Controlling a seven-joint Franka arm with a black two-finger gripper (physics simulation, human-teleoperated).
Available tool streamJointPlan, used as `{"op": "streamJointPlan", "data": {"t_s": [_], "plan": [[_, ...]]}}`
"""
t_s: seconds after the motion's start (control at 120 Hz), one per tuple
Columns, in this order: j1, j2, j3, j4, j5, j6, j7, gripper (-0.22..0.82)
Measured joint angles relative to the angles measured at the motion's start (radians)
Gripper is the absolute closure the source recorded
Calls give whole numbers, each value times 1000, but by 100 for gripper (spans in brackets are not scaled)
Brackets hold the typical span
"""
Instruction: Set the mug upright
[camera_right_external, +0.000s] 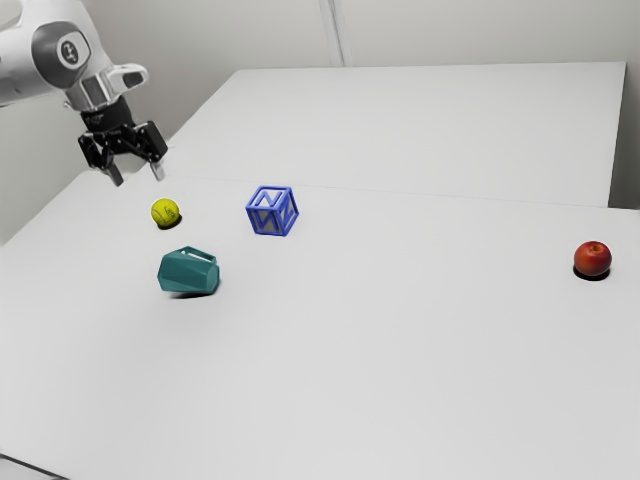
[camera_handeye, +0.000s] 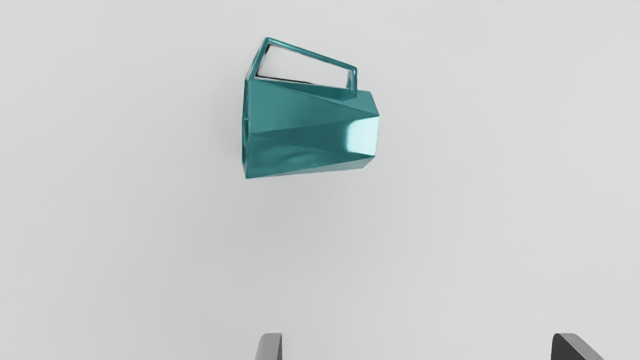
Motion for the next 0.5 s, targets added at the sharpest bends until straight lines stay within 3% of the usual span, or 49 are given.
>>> {"op": "streamJointPlan", "data": {"t_s": [0.5], "plan": [[186, 171, 7, -10, -149, 51, 190, 2]]}}
